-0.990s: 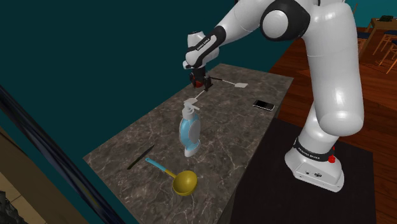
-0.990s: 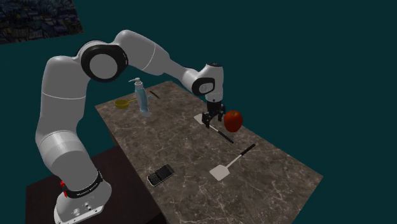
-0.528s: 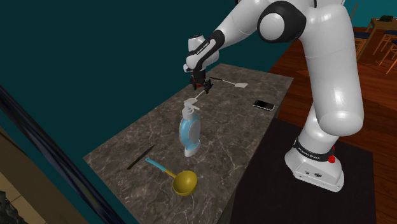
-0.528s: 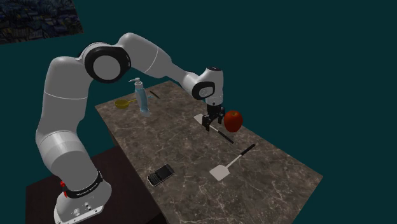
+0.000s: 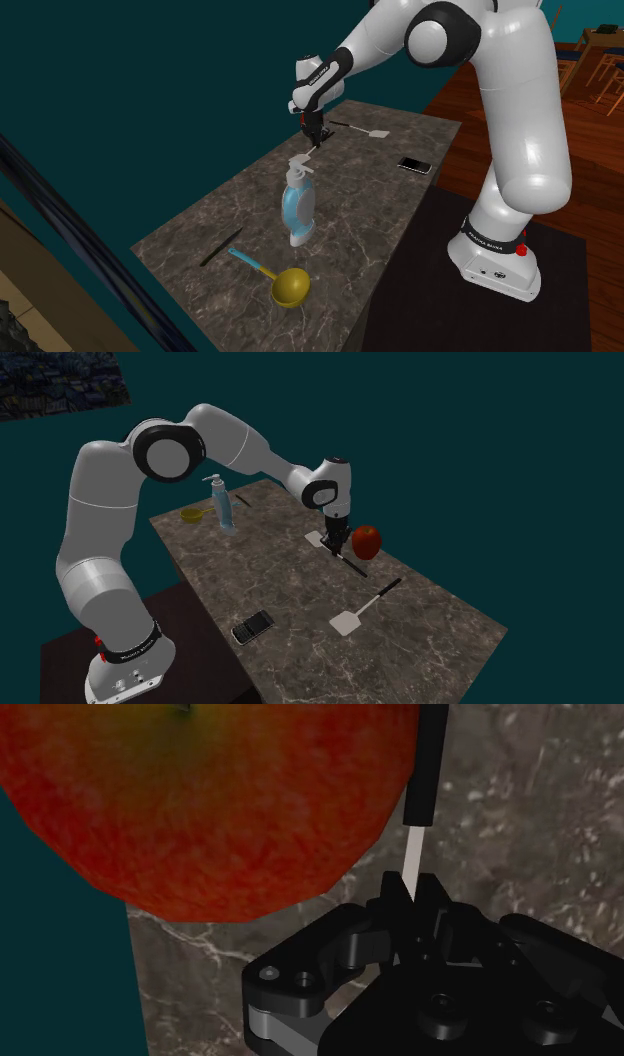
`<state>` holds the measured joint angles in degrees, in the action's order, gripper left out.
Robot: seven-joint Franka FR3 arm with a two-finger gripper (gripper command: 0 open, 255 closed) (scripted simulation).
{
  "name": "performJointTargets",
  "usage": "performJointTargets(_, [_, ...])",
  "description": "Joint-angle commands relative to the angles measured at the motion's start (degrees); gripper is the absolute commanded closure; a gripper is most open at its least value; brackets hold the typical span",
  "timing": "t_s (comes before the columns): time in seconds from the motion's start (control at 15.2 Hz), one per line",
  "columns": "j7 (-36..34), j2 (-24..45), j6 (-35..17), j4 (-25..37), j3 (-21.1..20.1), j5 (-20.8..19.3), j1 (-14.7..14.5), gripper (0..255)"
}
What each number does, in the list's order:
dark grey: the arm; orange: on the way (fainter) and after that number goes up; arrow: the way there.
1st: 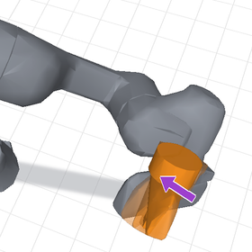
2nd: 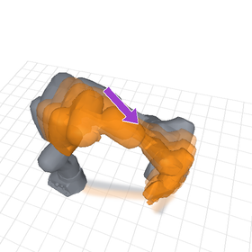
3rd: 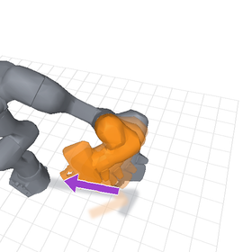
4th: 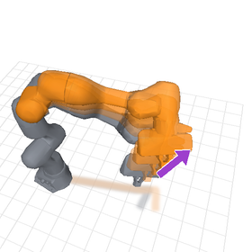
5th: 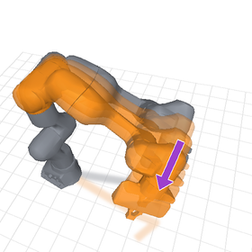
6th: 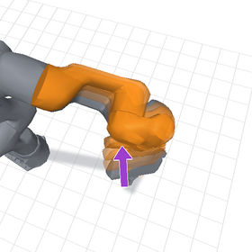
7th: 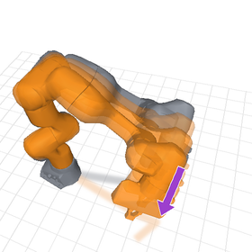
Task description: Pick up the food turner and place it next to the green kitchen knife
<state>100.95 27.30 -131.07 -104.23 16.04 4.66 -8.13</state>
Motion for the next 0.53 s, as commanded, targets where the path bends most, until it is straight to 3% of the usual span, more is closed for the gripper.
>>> performJointTargets(0.0, [0.00, 0.00, 0.00, 0.00, 0.00, 0.00, 0.00, 255])
performJointTargets(0.46, [-0.17, -1.33, 1.78, 0.49, 0.25, -0.41, -0.19, 255])
